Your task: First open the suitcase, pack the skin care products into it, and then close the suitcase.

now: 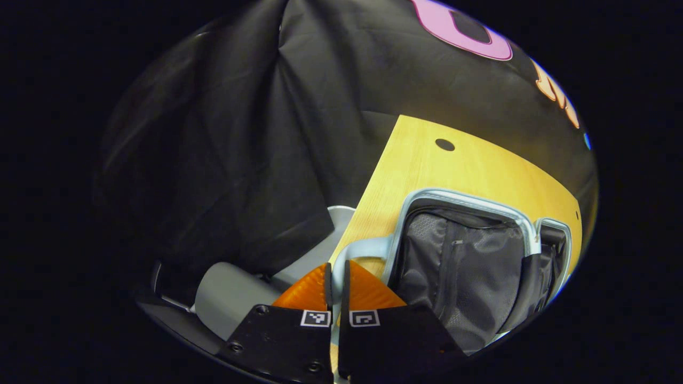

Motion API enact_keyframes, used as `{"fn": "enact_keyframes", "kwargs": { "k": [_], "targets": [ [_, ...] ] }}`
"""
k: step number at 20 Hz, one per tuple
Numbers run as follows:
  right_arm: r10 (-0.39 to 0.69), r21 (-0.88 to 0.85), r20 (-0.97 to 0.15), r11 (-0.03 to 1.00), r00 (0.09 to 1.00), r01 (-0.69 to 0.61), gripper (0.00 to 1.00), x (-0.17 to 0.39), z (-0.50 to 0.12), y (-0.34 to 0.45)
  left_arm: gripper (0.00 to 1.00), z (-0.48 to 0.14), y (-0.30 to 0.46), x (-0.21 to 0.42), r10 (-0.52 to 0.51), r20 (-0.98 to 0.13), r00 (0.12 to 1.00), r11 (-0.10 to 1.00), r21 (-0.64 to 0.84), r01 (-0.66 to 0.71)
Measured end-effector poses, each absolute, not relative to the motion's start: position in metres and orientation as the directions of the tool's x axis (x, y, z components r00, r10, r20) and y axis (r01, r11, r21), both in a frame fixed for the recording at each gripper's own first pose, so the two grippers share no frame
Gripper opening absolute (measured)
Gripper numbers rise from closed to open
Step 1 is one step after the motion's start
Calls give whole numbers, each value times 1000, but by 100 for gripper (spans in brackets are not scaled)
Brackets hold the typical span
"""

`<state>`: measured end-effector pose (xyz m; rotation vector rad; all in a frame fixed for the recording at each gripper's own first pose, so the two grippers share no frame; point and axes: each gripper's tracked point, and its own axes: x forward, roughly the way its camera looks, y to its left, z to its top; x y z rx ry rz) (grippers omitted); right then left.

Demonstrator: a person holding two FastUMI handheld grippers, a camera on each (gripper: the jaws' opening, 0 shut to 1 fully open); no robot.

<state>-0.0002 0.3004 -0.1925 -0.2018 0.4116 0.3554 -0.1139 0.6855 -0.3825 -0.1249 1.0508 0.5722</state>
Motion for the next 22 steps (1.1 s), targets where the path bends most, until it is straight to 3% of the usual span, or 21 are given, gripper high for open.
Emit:
{"fn": "enact_keyframes", "kwargs": {
  "k": [2,4,7,13,15,16,18,20,22],
  "targets": [
    [294,-118,-423,920,857,-374,100,-1,-191,299,6,-384,696,-115,430,-826,364,824,194,-532],
    [295,-114,-419,921,858,-373,100,-1,-191,299,29,-379,696,-118,464,-807,366,800,204,-564],
    [308,-107,-406,919,860,-380,100,-2,-187,299,99,-353,716,-114,582,-711,394,745,273,-609],
    [339,-53,-334,925,879,-377,100,3,-166,282,96,-237,666,-84,700,-433,568,703,275,-656],
    [342,-24,-307,930,888,-366,100,7,-158,267,95,-190,638,-73,693,-346,633,719,264,-643],
    [343,-15,-292,932,893,-363,100,10,-154,259,100,-174,623,-70,687,-313,655,725,252,-641],
    [343,4,-268,935,900,-355,100,14,-147,239,95,-144,595,-65,669,-253,698,743,209,-636],
    [342,22,-245,938,907,-347,100,17,-139,219,100,-115,575,-58,652,-190,734,758,181,-626],
    [338,30,-226,940,914,-340,100,21,-132,196,95,-85,549,-53,634,-143,760,772,171,-612]
  ]
}}
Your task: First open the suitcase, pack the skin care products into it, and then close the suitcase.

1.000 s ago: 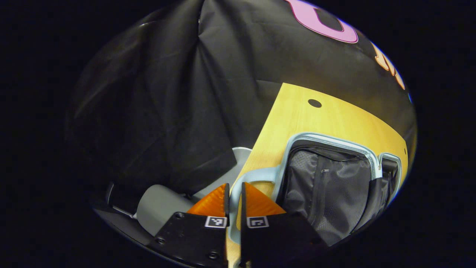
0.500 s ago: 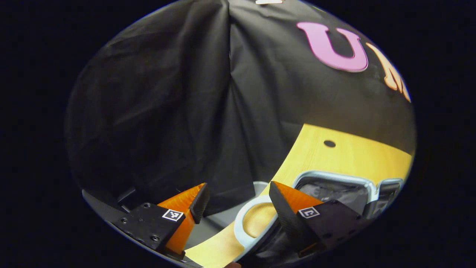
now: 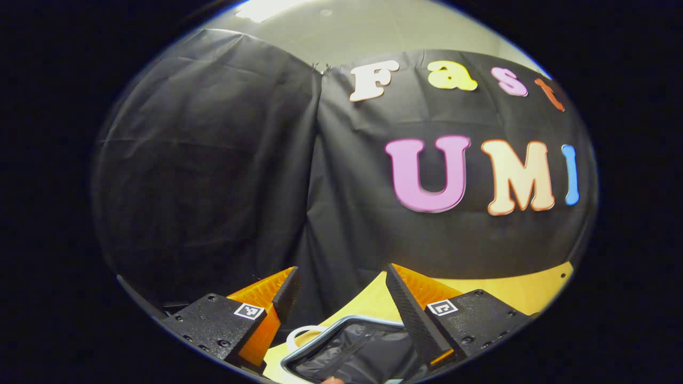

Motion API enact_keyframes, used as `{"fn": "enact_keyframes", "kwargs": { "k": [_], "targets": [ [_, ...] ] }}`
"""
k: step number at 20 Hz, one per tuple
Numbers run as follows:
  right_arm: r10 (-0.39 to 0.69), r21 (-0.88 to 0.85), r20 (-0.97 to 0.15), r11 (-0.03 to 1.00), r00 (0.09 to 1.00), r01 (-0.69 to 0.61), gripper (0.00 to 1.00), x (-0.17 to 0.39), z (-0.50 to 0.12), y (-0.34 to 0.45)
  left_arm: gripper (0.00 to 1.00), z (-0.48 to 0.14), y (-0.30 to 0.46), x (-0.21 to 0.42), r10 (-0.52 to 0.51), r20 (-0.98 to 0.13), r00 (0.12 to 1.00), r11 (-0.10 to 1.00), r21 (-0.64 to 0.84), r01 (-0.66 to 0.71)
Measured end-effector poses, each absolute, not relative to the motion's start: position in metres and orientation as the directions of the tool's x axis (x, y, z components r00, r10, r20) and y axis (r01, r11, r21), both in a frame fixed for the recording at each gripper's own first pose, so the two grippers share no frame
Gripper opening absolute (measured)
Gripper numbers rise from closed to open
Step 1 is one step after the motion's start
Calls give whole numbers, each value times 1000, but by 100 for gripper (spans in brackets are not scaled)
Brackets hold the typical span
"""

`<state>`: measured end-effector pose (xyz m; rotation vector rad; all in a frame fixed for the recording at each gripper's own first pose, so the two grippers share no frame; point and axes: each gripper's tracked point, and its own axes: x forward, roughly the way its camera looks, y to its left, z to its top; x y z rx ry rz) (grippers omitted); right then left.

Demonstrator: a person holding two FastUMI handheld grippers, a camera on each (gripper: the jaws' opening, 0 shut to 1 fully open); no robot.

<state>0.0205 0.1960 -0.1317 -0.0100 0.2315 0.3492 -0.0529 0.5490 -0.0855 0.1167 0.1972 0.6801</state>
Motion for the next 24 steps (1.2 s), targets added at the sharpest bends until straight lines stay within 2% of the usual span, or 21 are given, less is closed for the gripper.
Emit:
{"fn": "enact_keyframes", "kwargs": {
  "k": [1,2,3,4,5,9,15,19,24],
  "targets": [
    [336,34,-218,941,917,-336,100,22,-128,185,99,-72,534,-53,624,-115,773,779,162,-605],
    [332,40,-209,943,920,-332,100,23,-125,172,95,-51,515,-55,610,-89,787,790,146,-596],
    [332,52,-203,943,921,-329,100,24,-123,162,99,-31,494,-52,586,-64,808,808,124,-577],
    [333,66,-198,943,922,-326,99,25,-122,152,98,-19,473,-51,564,-45,824,823,105,-558],
    [335,82,-197,942,921,-325,100,25,-122,143,95,-18,445,-49,541,-31,841,839,90,-536],
    [363,148,-202,929,910,-338,99,21,-125,114,95,-26,361,-44,475,-54,878,879,73,-471],
    [324,175,-191,940,927,-292,99,14,-121,99,95,-38,271,-42,384,-44,922,923,38,-382],
    [302,150,-188,949,935,-276,99,2,-121,111,94,-77,228,-34,263,-136,955,965,13,-263],
    [277,131,-249,959,928,-251,99,-5,-140,118,95,-160,184,-28,104,-358,928,993,-19,-118]
  ]
}}
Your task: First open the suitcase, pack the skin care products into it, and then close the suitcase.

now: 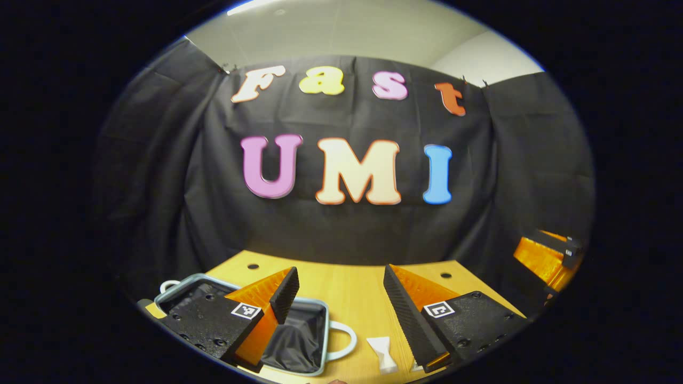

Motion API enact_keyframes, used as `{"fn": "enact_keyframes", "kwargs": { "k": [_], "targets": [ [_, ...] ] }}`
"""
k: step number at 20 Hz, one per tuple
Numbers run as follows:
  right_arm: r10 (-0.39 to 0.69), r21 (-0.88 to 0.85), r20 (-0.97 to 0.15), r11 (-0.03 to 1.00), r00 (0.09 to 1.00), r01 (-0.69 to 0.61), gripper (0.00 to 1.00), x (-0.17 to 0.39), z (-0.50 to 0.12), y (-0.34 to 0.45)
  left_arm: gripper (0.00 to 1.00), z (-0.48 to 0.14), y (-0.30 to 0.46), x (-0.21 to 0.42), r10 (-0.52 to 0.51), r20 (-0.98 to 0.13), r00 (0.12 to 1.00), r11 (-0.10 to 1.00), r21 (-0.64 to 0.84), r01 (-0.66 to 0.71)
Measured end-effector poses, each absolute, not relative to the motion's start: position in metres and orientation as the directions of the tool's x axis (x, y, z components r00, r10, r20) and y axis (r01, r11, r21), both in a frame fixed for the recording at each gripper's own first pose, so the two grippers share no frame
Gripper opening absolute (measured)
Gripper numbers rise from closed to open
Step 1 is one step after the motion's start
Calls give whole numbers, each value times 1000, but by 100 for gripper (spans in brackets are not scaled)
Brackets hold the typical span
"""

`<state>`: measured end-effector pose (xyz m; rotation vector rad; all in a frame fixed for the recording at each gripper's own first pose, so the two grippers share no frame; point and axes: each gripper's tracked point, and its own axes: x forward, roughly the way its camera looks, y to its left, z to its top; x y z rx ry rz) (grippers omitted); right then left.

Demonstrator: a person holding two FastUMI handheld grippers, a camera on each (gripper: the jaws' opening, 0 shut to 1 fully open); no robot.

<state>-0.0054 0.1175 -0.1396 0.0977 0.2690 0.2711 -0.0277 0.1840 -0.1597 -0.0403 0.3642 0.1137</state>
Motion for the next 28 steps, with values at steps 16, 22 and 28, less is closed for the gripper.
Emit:
{"fn": "enact_keyframes", "kwargs": {
  "k": [16,22,28],
  "targets": [
    [172,9,-376,983,910,-182,99,-26,-172,69,96,-383,90,-76,-108,-793,600,991,-136,-2],
    [182,-15,-412,978,893,-206,99,-31,-182,69,85,-433,88,-82,-105,-858,502,987,-150,-49],
    [186,-20,-431,976,883,-215,100,-30,-191,75,29,-451,101,-88,-69,-869,490,991,-118,-69]
  ]
}}
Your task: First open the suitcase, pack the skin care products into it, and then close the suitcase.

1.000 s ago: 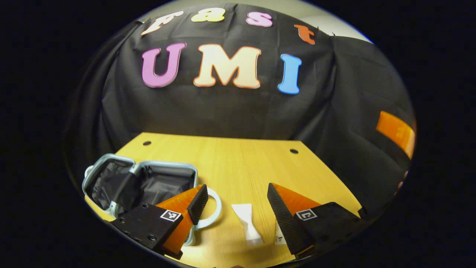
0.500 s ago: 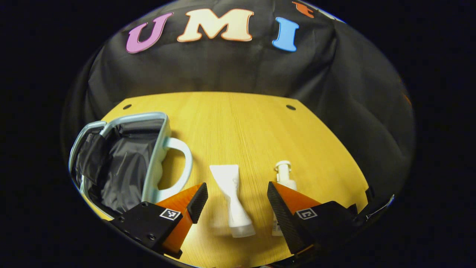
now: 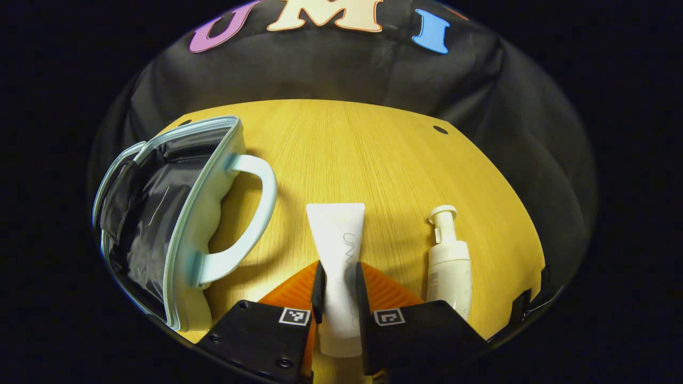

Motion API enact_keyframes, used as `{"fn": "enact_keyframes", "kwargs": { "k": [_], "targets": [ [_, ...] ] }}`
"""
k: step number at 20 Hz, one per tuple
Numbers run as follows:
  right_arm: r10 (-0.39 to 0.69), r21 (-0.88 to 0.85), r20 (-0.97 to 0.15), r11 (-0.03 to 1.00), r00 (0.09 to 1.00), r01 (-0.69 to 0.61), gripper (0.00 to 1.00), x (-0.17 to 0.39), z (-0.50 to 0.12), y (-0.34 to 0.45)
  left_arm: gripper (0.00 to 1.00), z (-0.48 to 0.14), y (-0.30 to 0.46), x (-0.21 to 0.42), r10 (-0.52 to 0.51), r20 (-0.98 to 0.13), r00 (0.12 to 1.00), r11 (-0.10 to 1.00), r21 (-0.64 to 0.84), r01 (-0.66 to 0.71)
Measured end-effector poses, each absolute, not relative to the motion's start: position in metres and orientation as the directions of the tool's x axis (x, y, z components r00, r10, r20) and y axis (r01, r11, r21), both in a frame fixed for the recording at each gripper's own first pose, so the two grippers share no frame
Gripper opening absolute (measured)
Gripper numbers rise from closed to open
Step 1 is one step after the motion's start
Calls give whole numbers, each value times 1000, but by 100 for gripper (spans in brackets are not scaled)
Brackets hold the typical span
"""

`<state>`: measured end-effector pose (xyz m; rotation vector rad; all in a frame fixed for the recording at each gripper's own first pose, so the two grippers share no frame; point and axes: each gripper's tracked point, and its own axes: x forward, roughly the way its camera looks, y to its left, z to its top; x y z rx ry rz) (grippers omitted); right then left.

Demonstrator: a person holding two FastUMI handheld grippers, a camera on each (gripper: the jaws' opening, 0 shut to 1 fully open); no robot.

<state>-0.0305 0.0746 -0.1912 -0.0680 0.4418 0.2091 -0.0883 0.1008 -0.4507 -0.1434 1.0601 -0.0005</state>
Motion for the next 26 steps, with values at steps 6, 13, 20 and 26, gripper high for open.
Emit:
{"fn": "enact_keyframes", "kwargs": {
  "k": [6,13,20,26],
  "targets": [
    [203,43,-590,974,781,-221,100,-32,-254,92,9,-450,98,-87,-124,-867,483,983,-175,-60],
    [233,156,-833,969,501,-192,100,-68,-366,127,5,-450,98,-88,-154,-857,493,977,-208,-57],
    [192,133,-914,974,357,-184,99,-91,-430,139,6,-449,98,-87,-186,-845,501,970,-238,-41],
    [151,118,-964,981,218,-156,98,-125,-467,139,5,-449,99,-87,-203,-838,506,967,-252,-30]
  ]
}}
